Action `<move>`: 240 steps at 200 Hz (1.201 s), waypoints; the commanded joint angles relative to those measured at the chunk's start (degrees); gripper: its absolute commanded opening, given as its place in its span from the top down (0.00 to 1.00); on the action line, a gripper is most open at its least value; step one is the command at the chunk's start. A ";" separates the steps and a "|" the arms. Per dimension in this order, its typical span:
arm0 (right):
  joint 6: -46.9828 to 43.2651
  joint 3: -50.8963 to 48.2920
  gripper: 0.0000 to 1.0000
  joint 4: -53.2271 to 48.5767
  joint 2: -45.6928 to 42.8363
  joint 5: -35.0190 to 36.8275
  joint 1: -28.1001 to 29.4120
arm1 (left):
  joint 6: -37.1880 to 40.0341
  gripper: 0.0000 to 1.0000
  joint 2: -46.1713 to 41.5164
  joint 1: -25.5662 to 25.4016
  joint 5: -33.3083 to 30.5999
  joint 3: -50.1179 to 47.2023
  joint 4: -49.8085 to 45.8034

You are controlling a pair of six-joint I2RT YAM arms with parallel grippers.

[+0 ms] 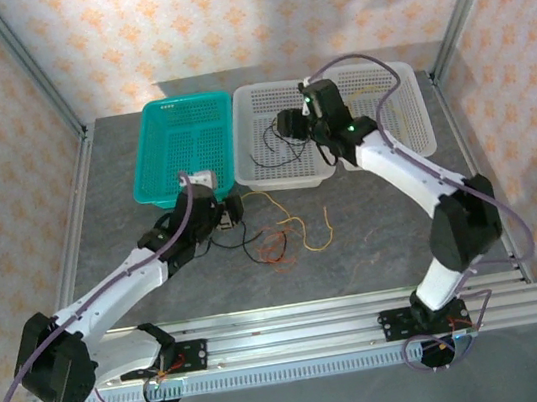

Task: Untangle the cables

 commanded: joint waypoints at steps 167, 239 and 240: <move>-0.61 -26.24 0.43 6.16 -29.45 2.84 3.63 | 5.19 0.82 15.11 -4.01 -11.88 -0.62 6.10; 1.03 -29.27 0.45 8.07 -30.60 4.78 3.63 | 3.99 1.00 4.75 -9.30 -12.44 -0.35 -1.86; 1.07 -29.37 0.45 8.15 -30.67 4.79 3.63 | 3.99 1.00 4.66 -9.37 -12.46 -0.33 -1.94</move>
